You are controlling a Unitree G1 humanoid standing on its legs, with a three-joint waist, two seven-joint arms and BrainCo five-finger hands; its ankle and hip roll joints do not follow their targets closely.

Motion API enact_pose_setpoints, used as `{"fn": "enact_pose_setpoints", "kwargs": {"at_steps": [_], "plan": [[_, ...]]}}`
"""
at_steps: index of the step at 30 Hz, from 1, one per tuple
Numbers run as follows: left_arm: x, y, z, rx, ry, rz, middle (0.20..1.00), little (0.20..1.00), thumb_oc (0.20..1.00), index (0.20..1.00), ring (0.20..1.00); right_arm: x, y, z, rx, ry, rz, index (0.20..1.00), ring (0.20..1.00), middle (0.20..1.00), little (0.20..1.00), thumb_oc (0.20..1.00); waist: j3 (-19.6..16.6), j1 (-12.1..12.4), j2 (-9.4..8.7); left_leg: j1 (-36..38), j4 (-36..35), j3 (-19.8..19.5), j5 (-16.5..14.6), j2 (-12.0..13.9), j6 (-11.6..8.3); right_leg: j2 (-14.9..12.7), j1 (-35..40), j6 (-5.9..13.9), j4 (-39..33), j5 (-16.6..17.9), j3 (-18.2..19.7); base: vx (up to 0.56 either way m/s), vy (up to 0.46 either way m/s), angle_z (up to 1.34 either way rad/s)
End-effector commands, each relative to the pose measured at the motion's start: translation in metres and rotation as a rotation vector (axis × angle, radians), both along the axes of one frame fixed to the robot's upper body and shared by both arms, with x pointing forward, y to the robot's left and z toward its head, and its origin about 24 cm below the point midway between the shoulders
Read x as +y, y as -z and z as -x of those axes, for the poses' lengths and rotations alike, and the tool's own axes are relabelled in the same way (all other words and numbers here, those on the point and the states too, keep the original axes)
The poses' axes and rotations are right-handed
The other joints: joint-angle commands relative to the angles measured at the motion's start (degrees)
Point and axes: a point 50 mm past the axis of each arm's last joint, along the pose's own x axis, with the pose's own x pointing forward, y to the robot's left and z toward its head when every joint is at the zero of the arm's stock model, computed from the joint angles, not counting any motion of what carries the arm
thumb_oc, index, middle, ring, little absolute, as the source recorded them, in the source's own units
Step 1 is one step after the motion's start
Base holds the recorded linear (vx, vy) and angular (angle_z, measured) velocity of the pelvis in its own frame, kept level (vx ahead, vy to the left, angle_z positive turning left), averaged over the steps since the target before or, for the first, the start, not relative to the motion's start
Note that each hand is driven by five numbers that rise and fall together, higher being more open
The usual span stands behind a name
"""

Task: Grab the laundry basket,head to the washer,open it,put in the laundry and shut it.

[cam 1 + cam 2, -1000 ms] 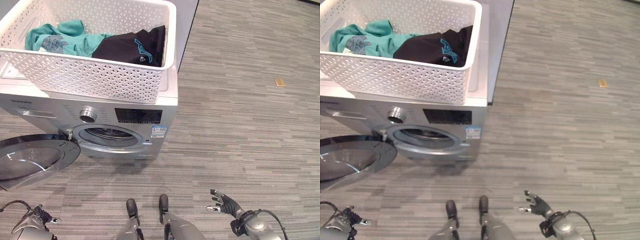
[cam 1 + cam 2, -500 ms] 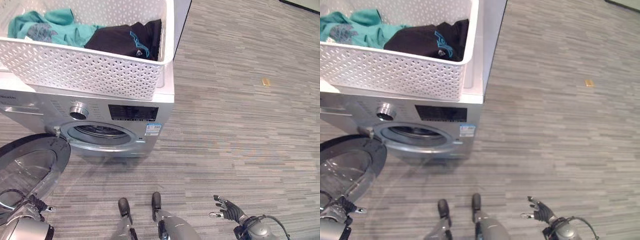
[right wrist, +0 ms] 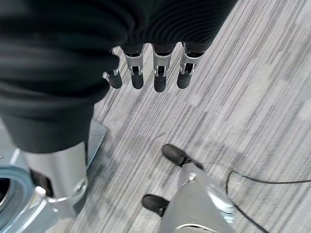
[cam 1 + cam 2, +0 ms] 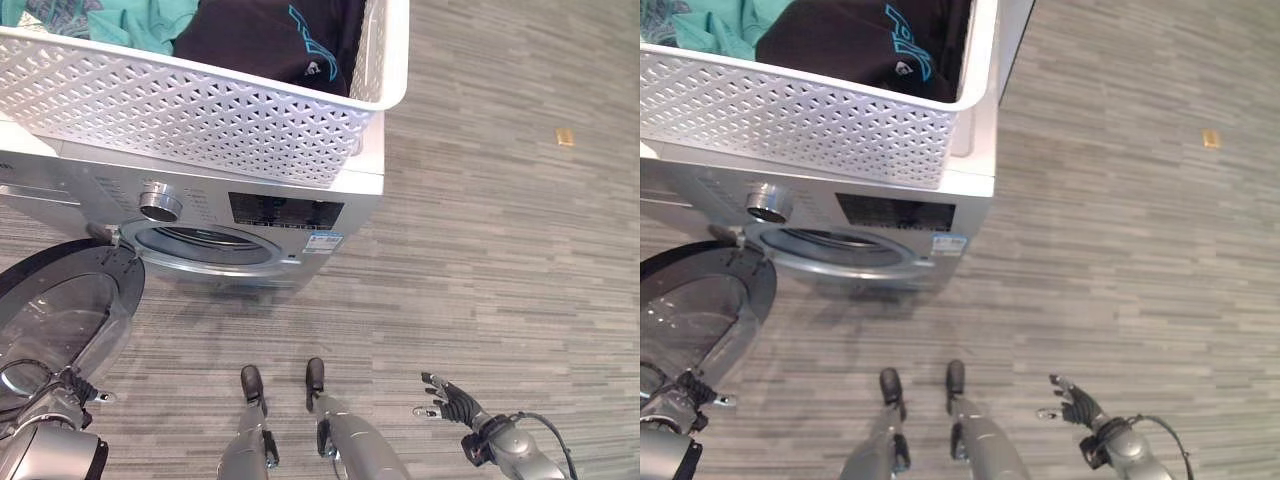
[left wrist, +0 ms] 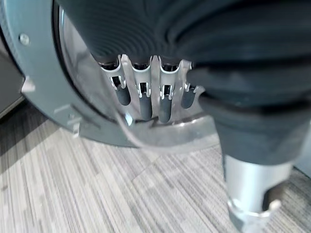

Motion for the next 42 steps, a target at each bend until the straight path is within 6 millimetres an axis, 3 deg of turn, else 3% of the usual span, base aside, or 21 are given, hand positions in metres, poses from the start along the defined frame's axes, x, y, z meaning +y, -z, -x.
{"fn": "enact_pose_setpoints", "kwargs": {"at_steps": [1, 5, 7, 9, 13, 17, 20, 22, 23, 29, 36, 38, 39, 42], "plan": [[0.006, 0.0, 0.009, -0.002, -0.023, -0.041, 1.0, 1.0, 1.0, 1.0, 1.0, -0.001, 0.007, 0.016, 0.023, 0.052, -0.003, 1.0, 1.0, 1.0, 1.0, 1.0, -1.83, 0.14, -3.99, -0.23, 0.04, -0.53, 0.7, -0.45, -2.68, -3.38, 1.56, 6.55, -5.2, 8.59, 2.87, 0.0, 0.0, 0.0], [-0.012, 0.019, 0.01, -0.004, 0.001, 0.021, 1.0, 1.0, 1.0, 1.0, 1.0, -0.008, 0.02, 0.031, 0.102, 0.077, 0.04, 1.0, 1.0, 1.0, 1.0, 1.0, -2.57, 1.36, -2.59, 2.54, 0.04, -0.51, 0.21, -0.71, -2.73, -3.76, 4.36, 6.32, -5.2, 7.81, 2.89, 0.06, 0.01, 0.0], [-0.036, 0.044, 0.016, -0.006, 0.019, 0.11, 1.0, 1.0, 1.0, 1.0, 1.0, -0.019, 0.035, 0.046, 0.189, 0.182, 0.074, 1.0, 1.0, 1.0, 1.0, 1.0, -4.12, 2.3, -0.85, 6.28, 0.04, -0.58, -0.5, -1.18, -2.63, -4.31, 8.0, 6.08, -5.2, 6.75, 2.86, 0.17, 0.018, -0.02], [-0.042, 0.051, 0.021, -0.01, 0.009, 0.144, 1.0, 1.0, 1.0, 1.0, 1.0, -0.022, 0.04, 0.053, 0.226, 0.211, 0.084, 1.0, 1.0, 1.0, 1.0, 1.0, -4.66, 2.5, -0.24, 7.51, 0.04, -0.57, -0.77, -1.34, -2.56, -4.54, 9.2, 5.98, -5.19, 6.45, 2.82, 0.11, 0.018, 0.01], [-0.092, 0.086, 0.029, -0.062, -0.003, 0.336, 1.0, 1.0, 1.0, 1.0, 1.0, -0.035, 0.054, 0.078, 0.348, 0.35, 0.126, 1.0, 1.0, 1.0, 1.0, 1.0, -7.01, 3.31, 2.17, 12.16, 0.04, -0.67, -1.54, -2.03, -2.04, -5.16, 13.45, 5.79, -4.61, 5.0, 2.23, 0.09, 0.007, 0.02], [-0.139, 0.108, 0.037, -0.1, 0.032, 0.529, 1.0, 1.0, 1.0, 1.0, 1.0, -0.053, 0.057, 0.101, 0.433, 0.478, 0.173, 1.0, 1.0, 1.0, 1.0, 1.0, -8.72, 4.02, 4.65, 15.9, 0.04, -1.17, -1.83, -3.02, -1.71, -6.12, 17.51, 6.1, -4.36, 4.73, 1.08, 0.06, 0.001, 0.12], [-0.163, 0.122, 0.052, -0.064, 0.011, 0.634, 1.0, 1.0, 1.0, 1.0, 1.0, -0.059, 0.059, 0.115, 0.493, 0.529, 0.205, 1.0, 1.0, 1.0, 1.0, 1.0, -9.88, 4.21, 5.89, 18.4, 0.04, -1.35, -2.36, -3.68, -1.51, -6.7, 20.15, 6.34, -4.76, 4.62, 0.76, 0.02, 0.007, 0.07], [-0.169, 0.125, 0.056, -0.059, -0.002, 0.665, 1.0, 1.0, 1.0, 1.0, 1.0, -0.059, 0.06, 0.117, 0.5, 0.542, 0.207, 1.0, 1.0, 1.0, 1.0, 1.0, -10.27, 4.14, 6.1, 19.0, 0.04, -1.2, -2.54, -3.83, -1.49, -6.9, 20.77, 6.47, -5.03, 4.65, 0.76, 0.0, 0.0, 0.0], [-0.184, 0.132, 0.064, -0.046, -0.028, 0.729, 1.0, 1.0, 1.0, 1.0, 1.0, -0.06, 0.061, 0.126, 0.539, 0.58, 0.21, 1.0, 1.0, 1.0, 1.0, 1.0, -11.18, 4.3, 6.66, 19.73, 0.04, -1.07, -2.96, -4.07, -1.32, -7.26, 21.36, 6.68, -5.2, 4.38, 0.83, 0.0, 0.0, 0.0], [-0.204, 0.145, 0.092, 0.058, -0.073, 0.793, 1.0, 1.0, 1.0, 1.0, 1.0, -0.05, 0.067, 0.131, 0.565, 0.617, 0.171, 1.0, 1.0, 1.0, 1.0, 1.0, -12.27, 4.12, 7.04, 22.0, 0.04, -0.22, -4.05, -4.12, -0.9, -7.3, 22.97, 6.59, -5.2, 3.71, 1.66, 0.0, -0.01, -0.01], [-0.204, 0.151, 0.112, 0.159, -0.082, 0.777, 1.0, 1.0, 1.0, 1.0, 1.0, -0.041, 0.07, 0.137, 0.593, 0.626, 0.143, 1.0, 1.0, 1.0, 1.0, 1.0, -12.93, 3.74, 6.73, 23.32, 0.04, 0.41, -4.76, -3.82, -0.8, -6.92, 23.52, 6.53, -5.2, 3.55, 2.69, 0.0, -0.012, -0.02], [-0.201, 0.151, 0.113, 0.164, -0.088, 0.767, 1.0, 1.0, 1.0, 1.0, 1.0, -0.042, 0.07, 0.137, 0.596, 0.627, 0.145, 1.0, 1.0, 1.0, 1.0, 1.0, -12.97, 3.67, 6.6, 23.39, 0.04, 0.66, -4.9, -3.68, -0.72, -6.86, 23.46, 6.51, -5.2, 3.6, 3.01, 0.0, -0.015, -0.09], [-0.202, 0.146, 0.088, 0.254, 0.116, 0.679, 1.0, 1.0, 1.0, 1.0, 1.0, -0.037, 0.071, 0.128, 0.618, 0.338, 0.304, 1.0, 1.0, 1.0, 1.0, 1.0, -7.91, 3.89, 5.35, 24.14, 2.67, -2.84, -6.82, -3.92, 1.38, -2.74, 20.72, 3.22, 2.47, -2.2, -1.36, 0.0, -0.006, -0.1], [-0.206, 0.147, 0.087, 0.241, 0.12, 0.692, 1.0, 1.0, 1.0, 1.0, 1.0, -0.027, 0.075, 0.131, 0.632, 0.326, 0.27, 1.0, 1.0, 1.0, 1.0, 1.0, -8.91, 4.21, 5.09, 25.53, 1.55, -2.9, -6.74, -3.93, 1.44, -2.4, 22.45, 2.87, 1.83, -2.55, -0.94, 0.03, -0.03, 0.05]]}}
